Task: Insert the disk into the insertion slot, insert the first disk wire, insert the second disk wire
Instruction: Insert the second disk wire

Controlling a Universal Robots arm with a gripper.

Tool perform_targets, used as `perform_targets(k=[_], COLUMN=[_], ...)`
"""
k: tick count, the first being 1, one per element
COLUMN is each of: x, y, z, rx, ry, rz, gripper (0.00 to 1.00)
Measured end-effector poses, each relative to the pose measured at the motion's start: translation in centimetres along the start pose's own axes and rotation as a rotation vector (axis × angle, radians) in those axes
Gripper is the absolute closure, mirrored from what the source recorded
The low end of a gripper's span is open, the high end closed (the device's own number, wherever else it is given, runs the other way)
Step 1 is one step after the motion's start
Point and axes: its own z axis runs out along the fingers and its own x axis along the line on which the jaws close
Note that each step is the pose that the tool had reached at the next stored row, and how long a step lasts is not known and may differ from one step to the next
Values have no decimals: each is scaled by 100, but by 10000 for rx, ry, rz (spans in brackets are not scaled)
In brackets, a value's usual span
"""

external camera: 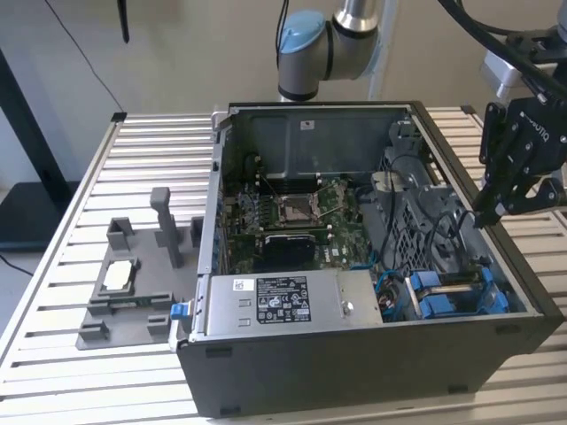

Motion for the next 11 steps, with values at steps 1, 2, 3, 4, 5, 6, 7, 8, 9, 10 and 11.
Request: perform_targets(k=[1, 2, 3, 4, 5, 6, 7, 8, 9, 10, 11], x=[0, 0, 0, 1, 1, 1, 1, 1, 1, 0, 1], y=[-2, -3, -4, -4, -4, -4, -5, -5, -5, -5, -5], z=[1, 2, 3, 4, 4, 4, 5, 5, 5, 5, 5], rx=[-18, -43, -66, -85, -98, -102, -102, -103, -104, -103, -104], ry=[3, 7, 9, 12, 13, 14, 14, 13, 13, 13, 13], rz=[18, 40, 69, 101, 126, 129, 129, 128, 128, 128, 128], gripper=[73, 73, 73, 73, 73, 73, 73, 73, 73, 73, 73])
